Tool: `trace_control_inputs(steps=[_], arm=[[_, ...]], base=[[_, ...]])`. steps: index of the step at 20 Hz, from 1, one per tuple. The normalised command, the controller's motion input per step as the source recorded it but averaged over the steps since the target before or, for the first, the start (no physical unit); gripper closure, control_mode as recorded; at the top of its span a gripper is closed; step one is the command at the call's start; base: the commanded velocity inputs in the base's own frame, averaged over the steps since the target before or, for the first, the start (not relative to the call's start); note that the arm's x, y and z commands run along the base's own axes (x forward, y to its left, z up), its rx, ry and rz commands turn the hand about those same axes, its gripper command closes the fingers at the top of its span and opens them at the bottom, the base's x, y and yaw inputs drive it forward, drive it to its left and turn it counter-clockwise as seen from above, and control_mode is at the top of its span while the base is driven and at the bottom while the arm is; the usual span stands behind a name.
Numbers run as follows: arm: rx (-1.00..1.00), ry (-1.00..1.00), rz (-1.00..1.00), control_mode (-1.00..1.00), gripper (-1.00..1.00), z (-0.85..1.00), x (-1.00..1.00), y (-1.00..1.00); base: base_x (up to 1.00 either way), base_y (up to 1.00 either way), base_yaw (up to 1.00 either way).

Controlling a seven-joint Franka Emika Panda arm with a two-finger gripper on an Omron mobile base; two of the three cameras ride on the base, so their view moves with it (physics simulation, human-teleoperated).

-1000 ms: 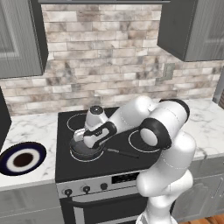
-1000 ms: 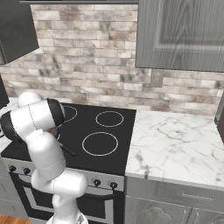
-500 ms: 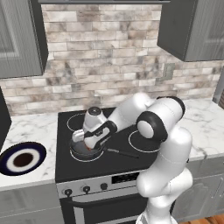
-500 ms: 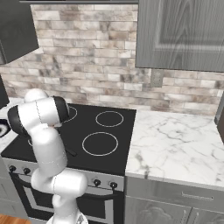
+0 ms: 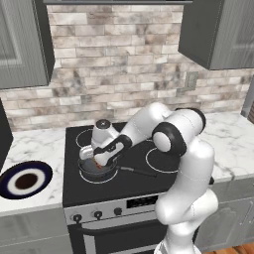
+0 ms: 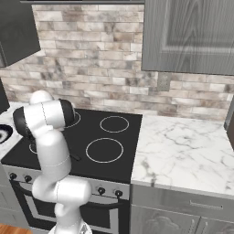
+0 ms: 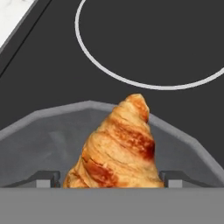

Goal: Pick the croissant and place it on the pan. Then turn on the stove to warm the croissant.

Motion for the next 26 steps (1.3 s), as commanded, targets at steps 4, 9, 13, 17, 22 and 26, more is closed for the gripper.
trace_control_inputs(steps=[4, 9, 13, 17, 22, 26], arm=[[0.00, 0.00, 0.00, -1.00, -1.00, 0.00, 0.00, 0.00], [0.00, -0.09, 0.00, -1.00, -1.00, 0.41, -0.46, 0.00], [0.00, -0.23, 0.00, -1.00, -1.00, 0.84, -0.84, 0.00], [0.00, -0.31, 0.00, -1.00, -1.00, 0.94, -1.00, 0.01], [0.00, -0.32, 0.00, -1.00, -1.00, 0.74, -1.00, 0.00], [0.00, -0.32, 0.00, -1.00, -1.00, 0.57, -1.00, 0.00]], base=[[0.00, 0.00, 0.00], [0.00, 0.00, 0.00], [0.00, 0.00, 0.00], [0.00, 0.00, 0.00], [0.00, 0.00, 0.00], [0.00, 0.00, 0.00]])
